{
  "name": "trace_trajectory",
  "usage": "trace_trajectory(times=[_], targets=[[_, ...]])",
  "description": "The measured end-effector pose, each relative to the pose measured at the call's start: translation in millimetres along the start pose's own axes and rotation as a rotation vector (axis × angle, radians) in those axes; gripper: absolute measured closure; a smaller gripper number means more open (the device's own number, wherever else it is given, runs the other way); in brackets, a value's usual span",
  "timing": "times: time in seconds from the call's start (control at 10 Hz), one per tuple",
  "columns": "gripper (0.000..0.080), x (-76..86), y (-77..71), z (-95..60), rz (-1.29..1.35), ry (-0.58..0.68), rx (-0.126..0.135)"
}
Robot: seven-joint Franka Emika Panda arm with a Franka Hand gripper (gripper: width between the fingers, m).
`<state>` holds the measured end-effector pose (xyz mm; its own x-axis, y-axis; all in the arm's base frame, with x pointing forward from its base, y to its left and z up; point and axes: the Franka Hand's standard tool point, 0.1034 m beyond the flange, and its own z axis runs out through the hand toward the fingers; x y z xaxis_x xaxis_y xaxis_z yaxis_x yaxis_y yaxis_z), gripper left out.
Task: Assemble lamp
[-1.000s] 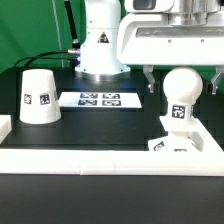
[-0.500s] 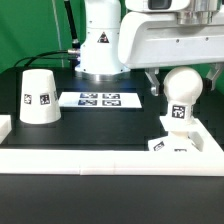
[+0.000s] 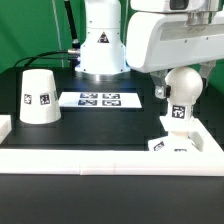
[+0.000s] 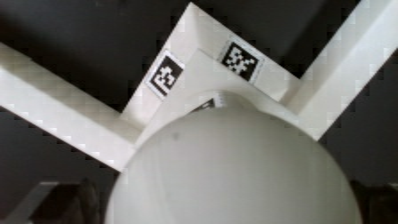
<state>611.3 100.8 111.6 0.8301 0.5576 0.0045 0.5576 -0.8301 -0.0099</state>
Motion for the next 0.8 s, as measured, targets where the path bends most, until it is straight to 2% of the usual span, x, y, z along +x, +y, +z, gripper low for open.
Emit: trace_trajectory(times=[0.8], targets=[[0.0101, 2.6, -3.9, 0.3, -0.495, -0.020, -0.028]])
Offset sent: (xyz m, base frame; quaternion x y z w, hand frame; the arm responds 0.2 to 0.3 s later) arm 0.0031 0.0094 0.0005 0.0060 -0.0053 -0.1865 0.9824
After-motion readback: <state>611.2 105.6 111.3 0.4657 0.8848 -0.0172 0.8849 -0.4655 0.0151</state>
